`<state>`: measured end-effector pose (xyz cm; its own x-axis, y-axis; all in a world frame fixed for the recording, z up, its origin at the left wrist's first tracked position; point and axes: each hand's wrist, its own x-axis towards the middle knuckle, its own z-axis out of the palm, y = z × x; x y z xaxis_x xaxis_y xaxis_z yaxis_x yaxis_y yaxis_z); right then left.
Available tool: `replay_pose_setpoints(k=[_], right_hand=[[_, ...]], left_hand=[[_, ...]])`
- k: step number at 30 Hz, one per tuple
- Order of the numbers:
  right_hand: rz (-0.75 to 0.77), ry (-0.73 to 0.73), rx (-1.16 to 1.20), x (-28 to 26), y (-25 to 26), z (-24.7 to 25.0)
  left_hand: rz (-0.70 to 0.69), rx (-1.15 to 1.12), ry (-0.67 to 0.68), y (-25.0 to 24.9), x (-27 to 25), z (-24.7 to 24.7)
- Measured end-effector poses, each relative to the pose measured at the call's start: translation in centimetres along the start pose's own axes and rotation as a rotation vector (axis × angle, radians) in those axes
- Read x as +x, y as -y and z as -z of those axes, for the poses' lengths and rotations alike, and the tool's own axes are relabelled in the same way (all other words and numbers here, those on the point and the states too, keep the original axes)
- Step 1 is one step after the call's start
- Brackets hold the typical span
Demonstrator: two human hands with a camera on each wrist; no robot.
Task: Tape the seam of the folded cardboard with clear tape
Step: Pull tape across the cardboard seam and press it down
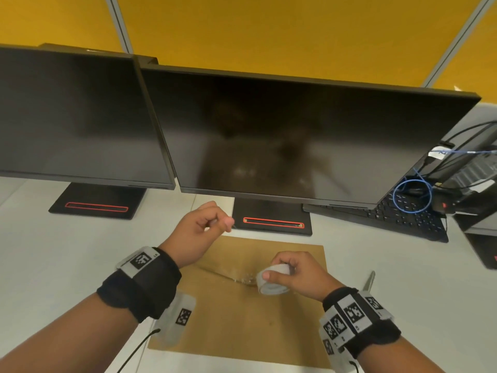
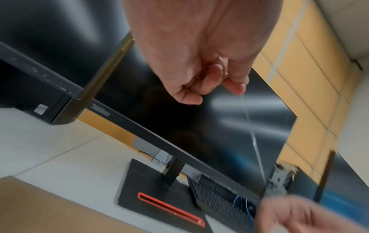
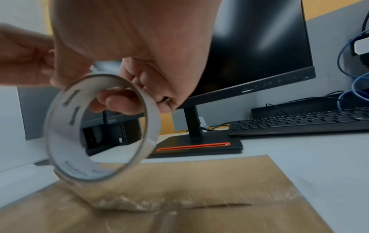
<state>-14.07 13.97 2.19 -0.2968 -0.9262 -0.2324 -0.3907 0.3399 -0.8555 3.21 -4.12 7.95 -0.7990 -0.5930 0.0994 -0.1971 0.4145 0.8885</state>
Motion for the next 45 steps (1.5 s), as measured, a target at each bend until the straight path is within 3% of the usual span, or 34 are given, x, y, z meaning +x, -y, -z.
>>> replay_pose_setpoints(k=[5,9,14,16,18,20,22,24,27,33,39,45], right_hand=[[0.013,-0.022,0.037,-0.7,-0.3,0.3],[0.041,0.045,0.037,-0.8,0.2,0.4],[0.037,0.077,0.042,-0.9,0.4,0.0],[0.054,0.063,0.023,-0.9,0.7,-0.2],[0.077,0.048,0.009,-0.8,1.1,-0.3],[0.088,0.048,0.009,-0.7,1.4,-0.3],[0.106,0.050,0.006,-0.7,1.4,-0.3],[0.126,0.052,-0.017,-0.8,1.4,-0.3],[0.116,0.039,-0.044,-0.8,1.2,-0.4],[0.086,0.018,-0.077,-0.8,1.0,-0.3],[0.029,-0.042,-0.141,-0.3,0.7,-0.1],[0.031,-0.023,-0.092,-0.8,1.4,1.0]], left_hand=[[0.164,-0.163,-0.037,0.2,0.3,1.1],[0.308,-0.463,-0.081,0.4,0.2,0.7],[0.364,-0.895,-0.028,-0.6,0.6,0.5],[0.385,-0.811,0.033,-1.0,0.6,-0.1],[0.321,-0.392,0.111,-1.0,0.5,-0.7],[0.161,0.084,0.207,-0.4,0.2,-1.4],[0.020,0.375,0.343,0.3,-0.2,-2.2],[-0.072,0.561,0.449,0.7,-0.5,-2.8],[-0.150,0.679,0.475,0.7,-0.3,-3.1],[-0.217,0.642,0.482,-0.2,-0.1,-2.9],[-0.079,0.286,0.367,-0.6,-0.3,-2.7],[0.032,0.141,0.276,-0.4,0.1,-1.7]])
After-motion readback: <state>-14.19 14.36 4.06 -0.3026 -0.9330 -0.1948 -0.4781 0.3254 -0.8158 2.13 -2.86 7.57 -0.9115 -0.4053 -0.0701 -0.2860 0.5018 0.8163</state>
